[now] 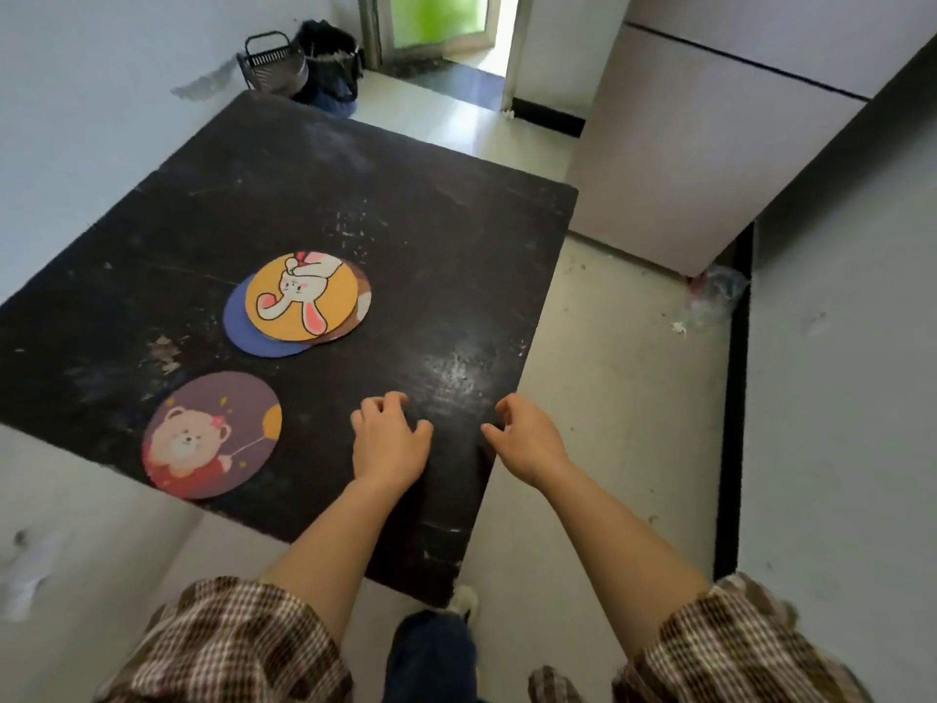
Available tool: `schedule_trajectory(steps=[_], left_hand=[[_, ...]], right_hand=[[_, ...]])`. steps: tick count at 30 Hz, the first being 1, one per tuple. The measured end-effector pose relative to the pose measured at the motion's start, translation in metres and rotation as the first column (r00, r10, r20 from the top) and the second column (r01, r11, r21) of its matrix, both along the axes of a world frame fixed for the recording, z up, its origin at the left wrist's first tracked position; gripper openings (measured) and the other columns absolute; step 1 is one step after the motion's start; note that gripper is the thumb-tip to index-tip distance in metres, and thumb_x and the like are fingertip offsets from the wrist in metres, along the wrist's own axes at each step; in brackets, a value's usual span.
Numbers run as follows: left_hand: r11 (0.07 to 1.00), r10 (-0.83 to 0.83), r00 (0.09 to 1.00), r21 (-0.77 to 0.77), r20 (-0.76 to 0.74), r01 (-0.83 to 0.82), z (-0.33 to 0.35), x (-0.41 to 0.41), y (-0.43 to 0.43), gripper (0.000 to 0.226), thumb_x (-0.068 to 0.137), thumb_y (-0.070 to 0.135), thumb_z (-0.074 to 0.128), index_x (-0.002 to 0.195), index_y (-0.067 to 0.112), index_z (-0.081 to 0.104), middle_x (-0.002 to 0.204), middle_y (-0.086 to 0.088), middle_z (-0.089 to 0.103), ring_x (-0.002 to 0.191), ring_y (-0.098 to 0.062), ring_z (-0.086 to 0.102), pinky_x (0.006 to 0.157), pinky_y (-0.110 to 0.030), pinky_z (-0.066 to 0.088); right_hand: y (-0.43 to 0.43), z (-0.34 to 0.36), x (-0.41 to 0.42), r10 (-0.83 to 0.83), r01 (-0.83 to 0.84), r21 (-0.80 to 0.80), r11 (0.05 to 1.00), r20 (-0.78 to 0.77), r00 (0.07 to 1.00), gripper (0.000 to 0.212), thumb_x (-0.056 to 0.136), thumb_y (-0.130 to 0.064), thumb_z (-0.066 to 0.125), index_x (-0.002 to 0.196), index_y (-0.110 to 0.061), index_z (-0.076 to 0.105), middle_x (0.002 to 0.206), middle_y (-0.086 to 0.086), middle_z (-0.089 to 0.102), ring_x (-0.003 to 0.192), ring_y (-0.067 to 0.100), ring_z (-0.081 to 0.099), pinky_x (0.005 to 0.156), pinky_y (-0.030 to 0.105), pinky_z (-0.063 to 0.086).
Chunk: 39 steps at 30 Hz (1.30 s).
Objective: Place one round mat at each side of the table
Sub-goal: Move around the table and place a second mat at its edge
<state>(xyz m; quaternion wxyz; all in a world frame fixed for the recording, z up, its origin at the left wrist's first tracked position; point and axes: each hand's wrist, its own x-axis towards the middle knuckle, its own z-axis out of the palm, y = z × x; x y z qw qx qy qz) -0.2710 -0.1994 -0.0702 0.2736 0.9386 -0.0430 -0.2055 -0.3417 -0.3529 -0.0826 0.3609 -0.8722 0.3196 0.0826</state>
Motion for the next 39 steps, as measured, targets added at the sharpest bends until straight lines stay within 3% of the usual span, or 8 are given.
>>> schedule_trajectory(steps=[2, 6, 14, 22, 27, 32, 35, 39], left_hand=[[0.999, 0.049, 0.999, -0.001, 0.012, -0.049, 0.0, 0.006, -0.005, 0.044, 0.087, 0.029, 0.056, 0.128, 0.018, 0.046, 0.134, -0.01, 0.039, 0.123, -0.028, 0.034, 0.094, -0.039, 0.039], [0.986, 0.169, 0.985, -0.007, 0.02, -0.169, -0.004, 0.027, -0.012, 0.045, 0.087, 0.026, 0.055, 0.13, 0.017, 0.044, 0.136, -0.012, 0.039, 0.125, -0.029, 0.033, 0.093, -0.04, 0.04], [0.923, 0.384, 0.923, -0.017, 0.015, -0.384, -0.005, 0.084, -0.05, 0.045, 0.087, 0.023, 0.051, 0.13, 0.015, 0.043, 0.136, -0.014, 0.039, 0.122, -0.029, 0.032, 0.092, -0.039, 0.038], [0.823, 0.563, 0.825, 0.051, 0.056, -0.565, -0.003, 0.122, -0.047, 0.044, 0.086, 0.023, 0.052, 0.127, 0.014, 0.041, 0.13, -0.014, 0.038, 0.117, -0.03, 0.032, 0.09, -0.042, 0.04], [0.682, 0.722, 0.687, 0.087, 0.083, -0.726, -0.009, 0.147, -0.039, 0.053, 0.087, 0.026, 0.053, 0.133, 0.009, 0.035, 0.137, -0.017, 0.032, 0.121, -0.035, 0.029, 0.097, -0.044, 0.035], [0.373, 0.926, 0.375, 0.065, 0.032, -0.926, -0.016, 0.176, -0.041, 0.066, 0.087, 0.038, 0.055, 0.137, 0.003, 0.03, 0.14, -0.02, 0.028, 0.124, -0.039, 0.026, 0.101, -0.049, 0.032], [0.258, 0.965, 0.26, 0.064, 0.029, -0.964, -0.025, 0.184, -0.044, 0.069, 0.087, 0.045, 0.053, 0.137, 0.003, 0.03, 0.14, -0.015, 0.025, 0.124, -0.036, 0.024, 0.102, -0.048, 0.028], [0.203, 0.978, 0.205, 0.086, 0.02, -0.975, -0.033, 0.186, -0.048, 0.055, 0.088, 0.044, 0.051, 0.126, 0.004, 0.042, 0.137, -0.013, 0.027, 0.121, -0.035, 0.026, 0.1, -0.047, 0.029]], right_hand=[[-0.007, -0.001, 0.014, 0.069, -0.069, -0.004, 0.998, 0.007, 0.998, 0.017, 0.081, -0.032, 0.063, 0.088, -0.024, 0.049, 0.091, -0.001, 0.055, 0.085, 0.022, 0.057, 0.068, 0.031, 0.04], [-0.021, 0.001, 0.05, 0.201, -0.201, -0.029, 0.979, -0.003, 0.98, 0.033, 0.083, -0.032, 0.06, 0.11, -0.014, 0.054, 0.115, 0.007, 0.058, 0.104, 0.026, 0.055, 0.083, 0.037, 0.045], [-0.051, 0.003, 0.143, 0.387, -0.388, -0.022, 0.921, -0.041, 0.921, 0.038, 0.084, -0.031, 0.058, 0.118, -0.014, 0.051, 0.123, 0.008, 0.053, 0.114, 0.028, 0.049, 0.092, 0.043, 0.044], [-0.048, 0.001, 0.224, 0.583, -0.584, -0.013, 0.812, -0.042, 0.811, 0.042, 0.086, -0.032, 0.057, 0.123, -0.014, 0.049, 0.124, 0.007, 0.053, 0.115, 0.025, 0.049, 0.09, 0.04, 0.046], [-0.035, 0.0, 0.276, 0.717, -0.718, -0.019, 0.696, -0.031, 0.696, 0.047, 0.087, -0.034, 0.057, 0.129, -0.014, 0.046, 0.125, 0.007, 0.052, 0.114, 0.026, 0.048, 0.084, 0.035, 0.043], [-0.023, -0.002, 0.328, 0.833, -0.834, -0.001, 0.552, -0.031, 0.552, 0.045, 0.087, -0.037, 0.054, 0.126, -0.017, 0.048, 0.121, 0.007, 0.048, 0.115, 0.026, 0.045, 0.082, 0.034, 0.042], [-0.014, -0.004, 0.353, 0.877, -0.878, -0.021, 0.478, -0.045, 0.479, 0.046, 0.087, -0.038, 0.052, 0.127, -0.015, 0.047, 0.123, 0.009, 0.046, 0.116, 0.027, 0.042, 0.083, 0.037, 0.041], [0.0, -0.008, 0.371, 0.889, -0.889, 0.007, 0.457, -0.007, 0.457, 0.022, 0.081, -0.029, 0.053, 0.098, -0.014, 0.054, 0.104, 0.005, 0.043, 0.11, 0.028, 0.041, 0.076, 0.035, 0.04]])
